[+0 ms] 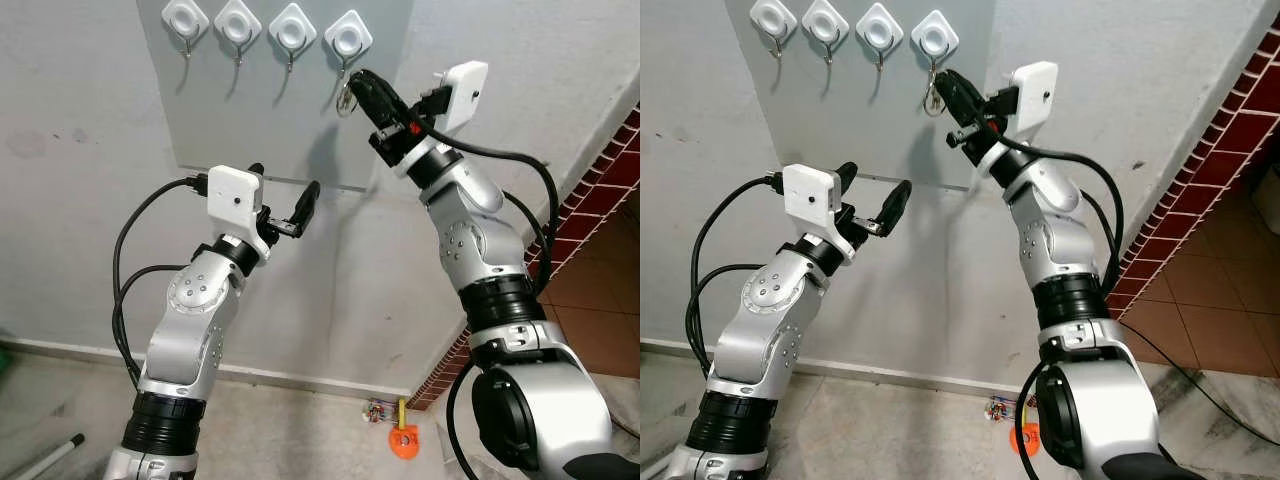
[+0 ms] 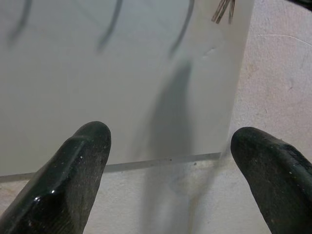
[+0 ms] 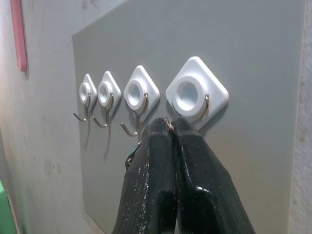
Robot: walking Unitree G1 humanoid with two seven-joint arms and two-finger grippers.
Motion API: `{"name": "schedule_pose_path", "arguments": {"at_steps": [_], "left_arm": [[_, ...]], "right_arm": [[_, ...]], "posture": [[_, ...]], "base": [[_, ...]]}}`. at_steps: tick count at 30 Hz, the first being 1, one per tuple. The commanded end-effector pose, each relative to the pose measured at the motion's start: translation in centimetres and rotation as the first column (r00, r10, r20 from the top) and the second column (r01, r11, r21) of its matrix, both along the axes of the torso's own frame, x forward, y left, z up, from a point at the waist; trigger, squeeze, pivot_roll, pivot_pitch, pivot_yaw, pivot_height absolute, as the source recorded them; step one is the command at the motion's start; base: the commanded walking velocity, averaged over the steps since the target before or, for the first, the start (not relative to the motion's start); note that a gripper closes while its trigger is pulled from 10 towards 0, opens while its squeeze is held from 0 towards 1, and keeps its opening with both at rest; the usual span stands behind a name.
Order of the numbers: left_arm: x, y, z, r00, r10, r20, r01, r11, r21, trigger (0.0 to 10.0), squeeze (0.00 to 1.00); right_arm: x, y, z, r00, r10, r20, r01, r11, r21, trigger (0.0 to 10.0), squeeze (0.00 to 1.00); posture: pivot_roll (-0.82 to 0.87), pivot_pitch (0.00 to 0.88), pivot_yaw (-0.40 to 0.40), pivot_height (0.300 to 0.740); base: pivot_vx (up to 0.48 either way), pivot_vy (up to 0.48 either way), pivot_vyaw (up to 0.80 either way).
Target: Hang keys on a hook
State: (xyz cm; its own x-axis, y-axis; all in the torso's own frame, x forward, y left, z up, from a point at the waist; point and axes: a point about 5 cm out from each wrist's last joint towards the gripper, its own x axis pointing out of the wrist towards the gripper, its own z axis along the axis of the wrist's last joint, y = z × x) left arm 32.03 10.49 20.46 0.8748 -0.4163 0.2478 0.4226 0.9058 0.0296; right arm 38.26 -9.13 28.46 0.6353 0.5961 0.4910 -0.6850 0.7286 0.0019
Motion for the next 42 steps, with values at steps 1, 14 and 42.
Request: {"name": "schedule_pose_path", "arguments": {"at_steps": [1,14,42], "left_arm": [[-0.2,-0.3,0.6,1.0,-0.01,0.018,0.01,1.0,-0.001,10.0,0.0],[-0.3,-0.2,0.5,1.0,0.0,0.016,0.0,1.0,-0.006,10.0,0.0],[-0.6,-0.1,0.5,1.0,0.015,0.01,-0.015,1.0,-0.014,10.0,0.0]], "right_arm": [[0.1,-0.1,1.0,0.999,0.004,0.036,-0.004,1.0,0.013,10.0,0.0],[0.7,0.7,2.4,0.997,0.038,0.061,-0.039,0.999,0.02,10.0,0.0],[1.9,1.1,1.1,0.999,0.033,0.006,-0.031,0.983,-0.183,10.0,0.0]], "posture": [[0.01,0.081,-0.057,0.74],[0.02,0.084,-0.064,0.74],[0.03,0.093,-0.078,0.74]], "base": [[0.0,0.0,0.0],[0.0,0.0,0.0],[0.0,0.0,0.0]]}}
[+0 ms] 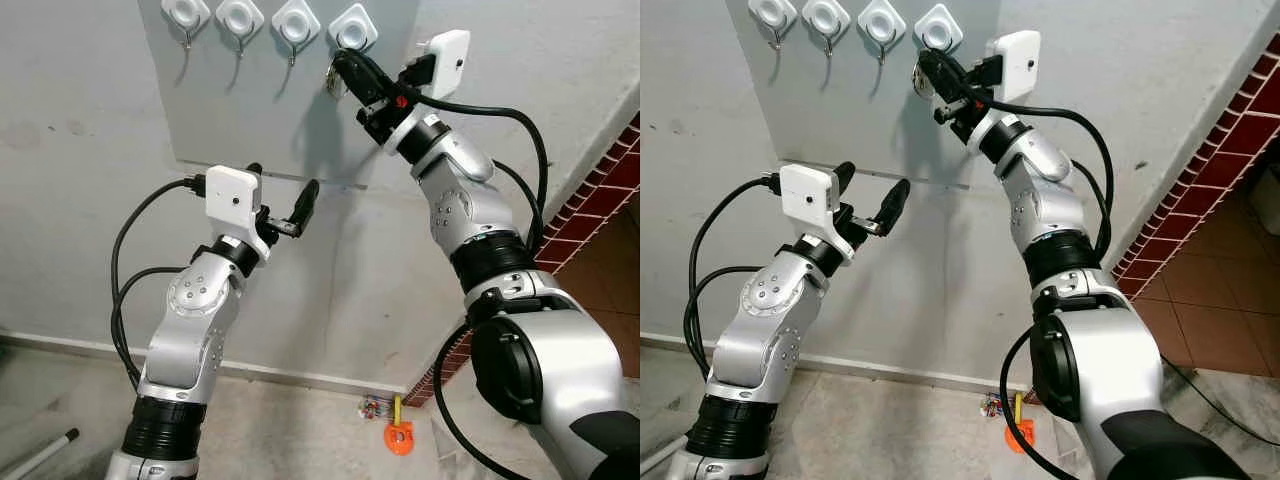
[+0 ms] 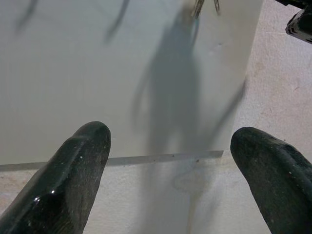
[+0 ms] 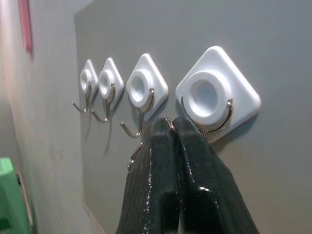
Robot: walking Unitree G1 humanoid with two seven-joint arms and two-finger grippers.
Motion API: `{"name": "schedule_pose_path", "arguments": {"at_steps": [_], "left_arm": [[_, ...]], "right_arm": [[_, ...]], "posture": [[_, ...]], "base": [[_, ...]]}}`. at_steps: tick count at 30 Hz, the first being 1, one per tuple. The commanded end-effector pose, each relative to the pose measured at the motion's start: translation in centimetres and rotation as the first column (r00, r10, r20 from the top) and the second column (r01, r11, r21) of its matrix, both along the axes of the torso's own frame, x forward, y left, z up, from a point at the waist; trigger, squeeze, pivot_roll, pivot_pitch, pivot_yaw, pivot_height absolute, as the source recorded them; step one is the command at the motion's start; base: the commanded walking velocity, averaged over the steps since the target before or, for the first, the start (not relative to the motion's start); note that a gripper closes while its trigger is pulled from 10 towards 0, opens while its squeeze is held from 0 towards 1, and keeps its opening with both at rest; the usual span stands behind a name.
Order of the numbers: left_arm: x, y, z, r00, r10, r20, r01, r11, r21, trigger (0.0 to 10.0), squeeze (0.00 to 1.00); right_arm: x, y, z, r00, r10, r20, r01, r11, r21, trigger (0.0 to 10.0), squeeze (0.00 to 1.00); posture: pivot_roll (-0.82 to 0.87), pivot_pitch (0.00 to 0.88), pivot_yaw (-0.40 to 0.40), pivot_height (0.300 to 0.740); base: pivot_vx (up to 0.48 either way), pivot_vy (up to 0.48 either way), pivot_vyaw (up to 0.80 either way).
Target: Hang keys on a hook
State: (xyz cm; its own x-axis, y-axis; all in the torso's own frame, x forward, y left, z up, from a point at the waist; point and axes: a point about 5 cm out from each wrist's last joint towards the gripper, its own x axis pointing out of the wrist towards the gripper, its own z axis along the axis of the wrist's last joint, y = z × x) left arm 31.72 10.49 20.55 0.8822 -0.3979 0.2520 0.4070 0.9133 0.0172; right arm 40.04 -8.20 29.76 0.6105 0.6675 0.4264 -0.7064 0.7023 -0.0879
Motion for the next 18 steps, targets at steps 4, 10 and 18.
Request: {"name": "schedule_pose_path", "arguments": {"at_steps": [4,10,18], "left_arm": [[-0.3,-0.1,0.3,1.0,-0.001,0.01,0.001,1.0,-0.004,10.0,0.0],[-0.2,-0.2,0.3,1.0,-0.004,0.006,0.004,1.0,-0.009,10.0,0.0],[-0.2,-0.2,0.3,1.0,-0.002,0.005,0.002,1.0,-0.012,10.0,0.0]], "right_arm": [[0.2,-0.1,-0.9,0.999,-0.034,0.014,0.036,0.98,-0.196,10.0,0.0],[0.2,-0.1,-1.5,0.999,-0.033,0.031,0.041,0.956,-0.291,10.0,0.4],[0.2,-0.2,-1.8,0.998,-0.04,0.041,0.051,0.95,-0.309,10.0,1.0]], "posture": [[0.03,0.094,-0.079,0.74],[0.02,0.093,-0.074,0.74],[0.02,0.094,-0.076,0.74]], "base": [[0.0,0.0,0.0],[0.0,0.0,0.0],[0.0,0.0,0.0]]}}
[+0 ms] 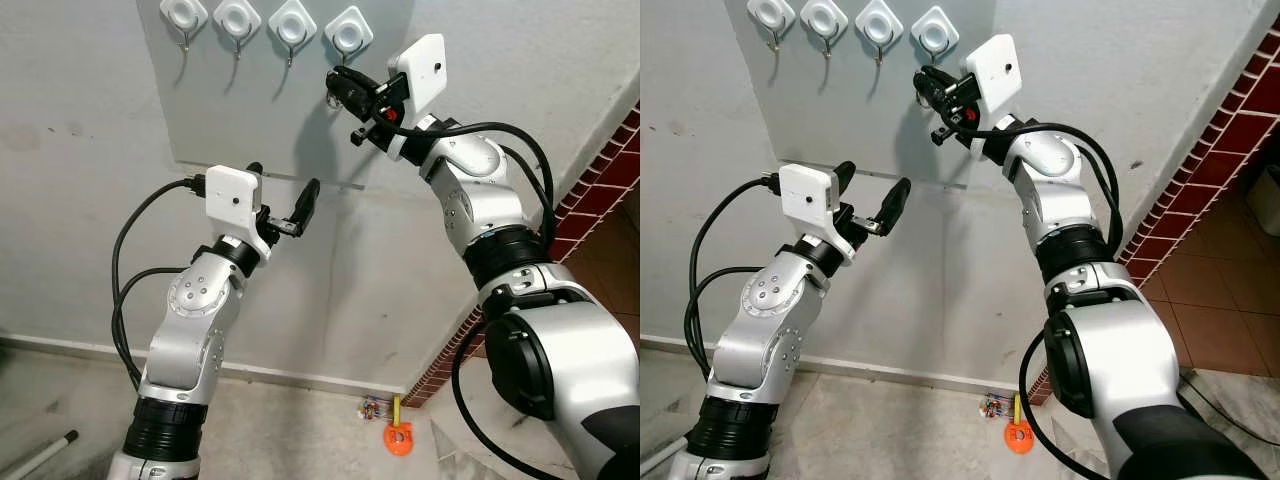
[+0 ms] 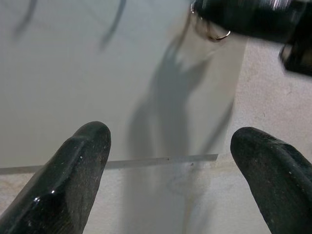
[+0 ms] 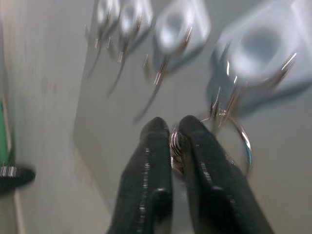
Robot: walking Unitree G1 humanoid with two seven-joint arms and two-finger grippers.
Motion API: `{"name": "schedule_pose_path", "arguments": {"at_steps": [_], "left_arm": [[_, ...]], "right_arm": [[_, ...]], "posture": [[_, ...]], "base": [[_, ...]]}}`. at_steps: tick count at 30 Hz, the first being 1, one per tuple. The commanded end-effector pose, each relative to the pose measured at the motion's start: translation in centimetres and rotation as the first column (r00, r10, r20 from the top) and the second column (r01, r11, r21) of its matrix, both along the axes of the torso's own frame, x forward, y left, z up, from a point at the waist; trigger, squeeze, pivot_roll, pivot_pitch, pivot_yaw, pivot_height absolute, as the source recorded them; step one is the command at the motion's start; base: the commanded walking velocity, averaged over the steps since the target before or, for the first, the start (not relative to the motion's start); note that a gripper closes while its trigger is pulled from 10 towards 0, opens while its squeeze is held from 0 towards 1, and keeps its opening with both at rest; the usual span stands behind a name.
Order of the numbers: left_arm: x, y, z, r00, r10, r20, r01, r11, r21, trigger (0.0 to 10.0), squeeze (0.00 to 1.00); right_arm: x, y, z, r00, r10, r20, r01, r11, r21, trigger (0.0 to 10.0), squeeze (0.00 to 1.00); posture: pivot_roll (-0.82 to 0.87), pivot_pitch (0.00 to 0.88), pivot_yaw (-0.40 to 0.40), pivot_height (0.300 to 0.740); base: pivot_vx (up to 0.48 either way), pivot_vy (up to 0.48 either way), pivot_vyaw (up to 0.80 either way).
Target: Hang keys on a hook
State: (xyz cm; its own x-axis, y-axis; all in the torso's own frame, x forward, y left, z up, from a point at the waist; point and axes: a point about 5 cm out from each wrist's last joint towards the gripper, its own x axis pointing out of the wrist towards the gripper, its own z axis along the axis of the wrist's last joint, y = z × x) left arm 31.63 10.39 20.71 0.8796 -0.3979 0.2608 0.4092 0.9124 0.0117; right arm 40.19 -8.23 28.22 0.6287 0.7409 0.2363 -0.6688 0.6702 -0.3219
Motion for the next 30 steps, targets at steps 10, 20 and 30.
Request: {"name": "schedule_pose_path", "arguments": {"at_steps": [10,20,30], "left_arm": [[-0.2,0.0,0.0,1.0,0.005,-0.004,-0.005,1.0,-0.002,10.0,0.0],[-0.2,0.2,-0.1,1.0,0.024,-0.001,-0.024,1.0,-0.003,10.0,0.0],[-0.3,0.1,-0.3,1.0,0.022,-0.007,-0.022,1.0,0.0,10.0,0.0]], "right_arm": [[0.0,-0.2,-0.4,1.0,-0.001,-0.009,0.001,1.0,0.008,10.0,1.0],[-0.9,-1.6,-1.2,0.998,0.007,0.062,-0.021,0.975,0.222,10.0,1.0],[-2.6,-2.0,-1.1,0.977,0.016,0.212,-0.074,0.96,0.269,10.0,1.0]], "posture": [[0.02,0.096,-0.075,0.74],[0.02,0.096,-0.074,0.74],[0.02,0.099,-0.066,0.74]], "base": [[0.0,0.0,0.0],[0.0,0.0,0.0],[0.0,0.0,0.0]]}}
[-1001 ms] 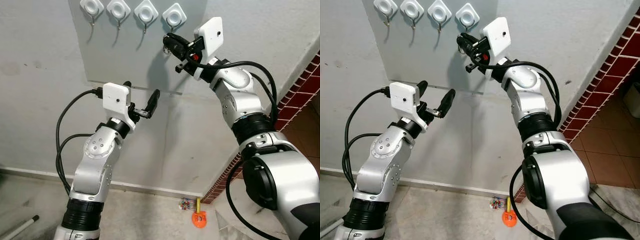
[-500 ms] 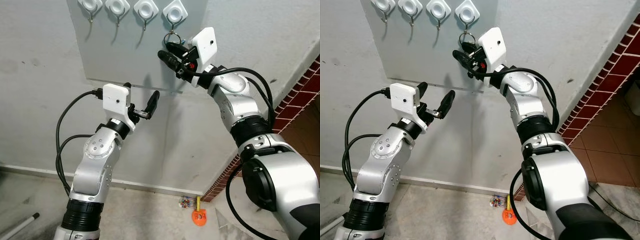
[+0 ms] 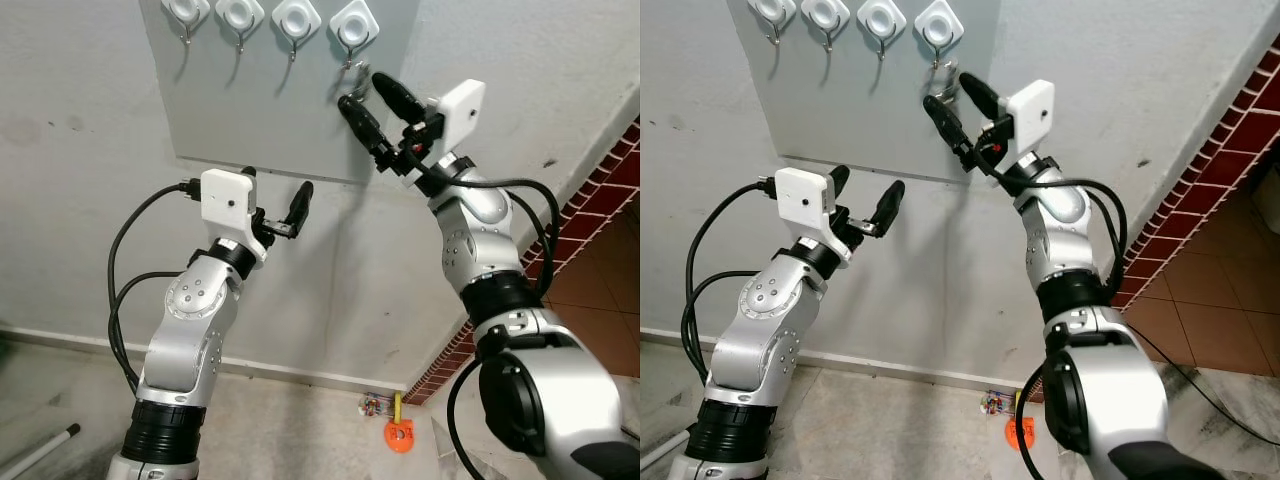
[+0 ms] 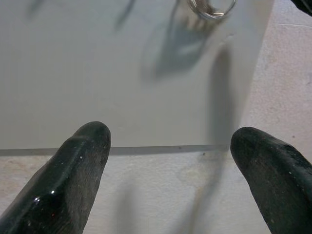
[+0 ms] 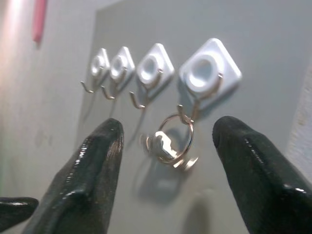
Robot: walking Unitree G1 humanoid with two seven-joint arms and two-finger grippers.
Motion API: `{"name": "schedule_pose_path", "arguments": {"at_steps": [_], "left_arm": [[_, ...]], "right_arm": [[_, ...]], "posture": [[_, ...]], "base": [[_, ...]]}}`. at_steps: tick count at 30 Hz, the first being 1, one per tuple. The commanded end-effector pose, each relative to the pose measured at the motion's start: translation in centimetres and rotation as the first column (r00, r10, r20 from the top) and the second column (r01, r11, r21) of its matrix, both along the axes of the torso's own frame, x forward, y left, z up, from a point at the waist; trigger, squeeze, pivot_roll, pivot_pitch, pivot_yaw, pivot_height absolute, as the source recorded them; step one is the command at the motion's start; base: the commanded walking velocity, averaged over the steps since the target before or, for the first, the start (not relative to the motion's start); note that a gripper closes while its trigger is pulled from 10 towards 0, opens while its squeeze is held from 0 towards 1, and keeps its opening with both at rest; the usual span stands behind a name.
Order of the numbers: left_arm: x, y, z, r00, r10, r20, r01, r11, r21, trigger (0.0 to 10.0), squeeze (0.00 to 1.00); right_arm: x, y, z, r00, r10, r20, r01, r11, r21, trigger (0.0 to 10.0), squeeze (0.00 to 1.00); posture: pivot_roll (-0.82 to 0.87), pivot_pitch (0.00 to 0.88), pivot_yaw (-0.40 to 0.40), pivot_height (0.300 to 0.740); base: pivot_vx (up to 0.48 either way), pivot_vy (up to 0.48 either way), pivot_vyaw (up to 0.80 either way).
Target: Hang keys on a hook
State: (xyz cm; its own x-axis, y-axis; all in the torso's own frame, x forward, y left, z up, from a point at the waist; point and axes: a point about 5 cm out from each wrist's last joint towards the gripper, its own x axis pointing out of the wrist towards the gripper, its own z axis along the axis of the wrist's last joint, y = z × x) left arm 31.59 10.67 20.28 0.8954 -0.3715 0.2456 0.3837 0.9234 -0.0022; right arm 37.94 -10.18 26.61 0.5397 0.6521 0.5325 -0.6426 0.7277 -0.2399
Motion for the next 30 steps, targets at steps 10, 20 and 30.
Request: {"name": "schedule_pose_path", "arguments": {"at_steps": [10,20,30], "left_arm": [[-0.4,0.2,-0.4,1.0,0.015,0.01,-0.015,1.0,0.025,10.0,0.0],[-0.4,2.7,-5.0,0.986,0.135,-0.1,-0.127,0.989,0.077,10.0,0.0],[-0.9,5.2,-13.6,0.909,0.285,-0.303,-0.247,0.956,0.159,10.0,0.0]], "right_arm": [[-1.6,-0.7,-1.5,1.0,0.022,-0.009,-0.022,1.0,0.001,10.0,0.0],[-2.5,-5.0,-7.3,0.954,-0.204,-0.218,0.225,0.972,0.073,10.0,0.0],[-5.8,-6.9,-18.4,0.739,-0.406,-0.538,0.435,0.897,-0.079,10.0,0.0]], "posture": [[0.04,0.098,-0.075,0.74],[0.03,0.088,-0.058,0.74],[0.0,0.073,-0.008,0.74]], "base": [[0.0,0.0,0.0],[0.0,0.0,0.0],[0.0,0.0,0.0]]}}
